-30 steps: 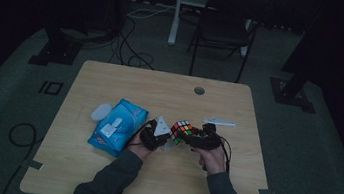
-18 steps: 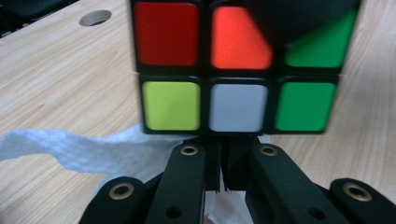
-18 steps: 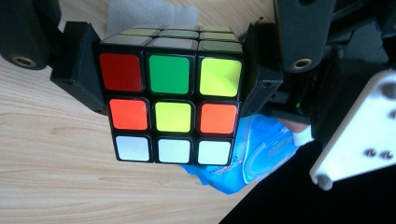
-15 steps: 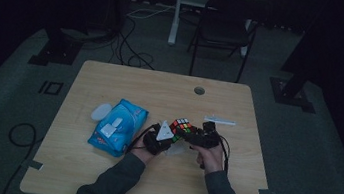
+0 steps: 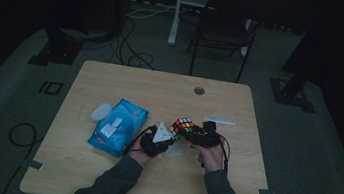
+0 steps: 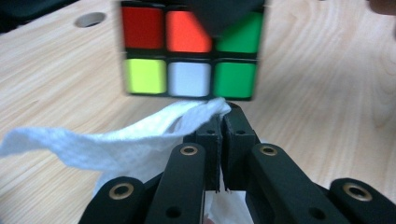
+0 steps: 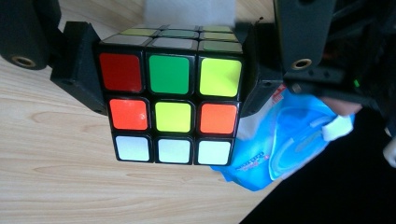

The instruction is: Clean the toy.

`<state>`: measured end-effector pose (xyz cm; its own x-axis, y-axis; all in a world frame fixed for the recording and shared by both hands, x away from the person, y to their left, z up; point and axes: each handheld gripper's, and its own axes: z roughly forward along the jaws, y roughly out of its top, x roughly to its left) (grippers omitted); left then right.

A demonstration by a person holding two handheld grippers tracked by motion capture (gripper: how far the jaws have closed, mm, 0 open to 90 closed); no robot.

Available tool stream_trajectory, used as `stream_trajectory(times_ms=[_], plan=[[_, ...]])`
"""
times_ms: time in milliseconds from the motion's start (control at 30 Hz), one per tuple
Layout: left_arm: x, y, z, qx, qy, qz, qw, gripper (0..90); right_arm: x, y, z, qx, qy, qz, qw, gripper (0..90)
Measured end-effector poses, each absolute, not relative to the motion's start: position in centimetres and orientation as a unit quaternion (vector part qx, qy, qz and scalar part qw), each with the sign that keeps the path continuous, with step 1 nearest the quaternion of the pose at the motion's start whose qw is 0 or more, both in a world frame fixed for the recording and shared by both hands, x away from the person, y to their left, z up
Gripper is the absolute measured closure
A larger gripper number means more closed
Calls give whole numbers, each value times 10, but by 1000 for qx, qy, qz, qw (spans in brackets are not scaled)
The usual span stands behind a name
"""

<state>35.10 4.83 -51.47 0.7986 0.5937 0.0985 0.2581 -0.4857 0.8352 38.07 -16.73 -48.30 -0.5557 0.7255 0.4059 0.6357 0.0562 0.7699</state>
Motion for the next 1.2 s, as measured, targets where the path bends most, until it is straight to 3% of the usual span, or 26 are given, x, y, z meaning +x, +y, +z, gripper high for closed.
stream_trajectory(times_ms=[533, 1200], plan=[[357, 69, -508, 826, 296, 216, 429, 881, 379, -167, -482, 462, 739, 485, 71, 338], [358, 82, -506, 823, 321, 232, 408, 880, 377, -170, -484, 448, 763, 445, 137, 338]])
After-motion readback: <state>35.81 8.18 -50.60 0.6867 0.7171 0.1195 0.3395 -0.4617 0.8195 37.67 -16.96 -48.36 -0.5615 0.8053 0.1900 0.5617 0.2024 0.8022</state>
